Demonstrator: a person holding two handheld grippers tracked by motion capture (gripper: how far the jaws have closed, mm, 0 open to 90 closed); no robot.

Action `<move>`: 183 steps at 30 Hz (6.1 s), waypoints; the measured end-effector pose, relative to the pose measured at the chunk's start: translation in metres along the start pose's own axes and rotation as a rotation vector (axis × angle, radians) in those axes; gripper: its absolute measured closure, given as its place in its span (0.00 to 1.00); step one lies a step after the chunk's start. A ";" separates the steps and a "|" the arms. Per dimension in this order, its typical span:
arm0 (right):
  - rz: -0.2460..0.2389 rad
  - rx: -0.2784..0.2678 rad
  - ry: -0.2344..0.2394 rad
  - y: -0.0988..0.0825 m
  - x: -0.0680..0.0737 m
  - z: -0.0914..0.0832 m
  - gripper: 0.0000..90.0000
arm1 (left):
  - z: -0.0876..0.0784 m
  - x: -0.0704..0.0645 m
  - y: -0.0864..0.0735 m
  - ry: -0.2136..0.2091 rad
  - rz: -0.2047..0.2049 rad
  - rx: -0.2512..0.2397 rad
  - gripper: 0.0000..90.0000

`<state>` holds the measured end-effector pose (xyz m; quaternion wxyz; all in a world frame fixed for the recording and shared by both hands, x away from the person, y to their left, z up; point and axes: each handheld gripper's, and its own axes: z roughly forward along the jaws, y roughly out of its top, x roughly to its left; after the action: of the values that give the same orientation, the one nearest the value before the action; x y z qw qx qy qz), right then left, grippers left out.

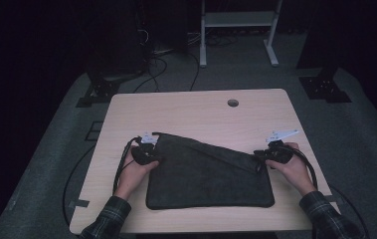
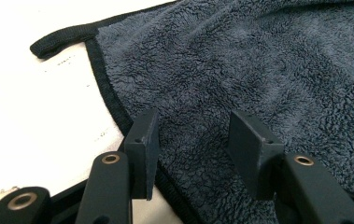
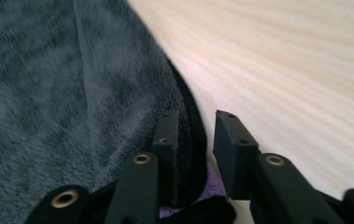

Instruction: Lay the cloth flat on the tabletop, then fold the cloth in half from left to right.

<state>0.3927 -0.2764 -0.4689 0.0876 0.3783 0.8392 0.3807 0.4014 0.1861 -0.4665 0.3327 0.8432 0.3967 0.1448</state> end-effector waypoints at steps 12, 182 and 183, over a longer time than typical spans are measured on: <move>-0.016 -0.094 -0.099 0.011 -0.002 -0.014 0.96 | 0.000 -0.001 0.000 0.007 0.011 0.005 0.59; 0.137 -0.067 -0.330 -0.025 -0.063 -0.014 0.19 | 0.015 -0.065 0.071 -0.348 -0.008 -0.158 0.97; 0.137 -0.067 -0.330 -0.025 -0.063 -0.014 0.19 | 0.017 -0.068 0.072 -0.356 -0.007 -0.155 0.97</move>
<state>0.4166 -0.3396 -0.4858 0.2108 0.4888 0.7725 0.3462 0.4081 0.0930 -0.4292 0.4619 0.8261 0.3220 0.0223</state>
